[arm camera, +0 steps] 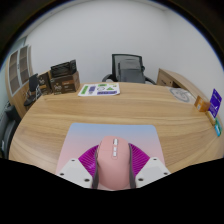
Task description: Arrange mouse
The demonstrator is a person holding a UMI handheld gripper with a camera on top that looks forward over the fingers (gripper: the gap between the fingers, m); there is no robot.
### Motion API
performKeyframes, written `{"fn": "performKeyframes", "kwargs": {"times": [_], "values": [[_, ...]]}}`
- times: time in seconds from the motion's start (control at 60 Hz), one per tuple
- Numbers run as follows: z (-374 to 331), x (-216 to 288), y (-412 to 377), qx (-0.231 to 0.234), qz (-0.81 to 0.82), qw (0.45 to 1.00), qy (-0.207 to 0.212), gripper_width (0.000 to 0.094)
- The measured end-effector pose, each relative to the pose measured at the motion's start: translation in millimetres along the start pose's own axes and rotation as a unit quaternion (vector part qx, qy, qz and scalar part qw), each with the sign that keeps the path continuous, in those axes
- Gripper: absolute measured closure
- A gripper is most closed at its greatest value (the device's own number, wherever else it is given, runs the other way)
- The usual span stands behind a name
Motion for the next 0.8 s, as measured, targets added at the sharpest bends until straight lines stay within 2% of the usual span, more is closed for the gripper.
{"fn": "performKeyframes", "kwargs": {"times": [0.1, 0.25, 0.367, 0.467, 0.8], "values": [[3, 0, -2, 0.002, -0.011, 1.0, 0.006, 0.0515], [2, 1, 0, 0.024, -0.005, 1.0, -0.014, 0.0365], [-8, 1, 1, 0.018, -0.015, 0.999, -0.022, 0.0081], [-34, -2, 0, 0.013, -0.005, 1.0, -0.018, 0.0095], [-178, -32, 14, 0.062, 0.046, 0.997, 0.02, 0.0098]]}}
Point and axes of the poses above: the point between the fingertips, and its own axes, seen from behind it with the camera up: y to the right, x up, z forward, the way the camera looks, the point moved 7 cm from there along -z, backward, against the way the camera looks, and after that the axes turned 1 degree about -y, right-handed, at the moved point
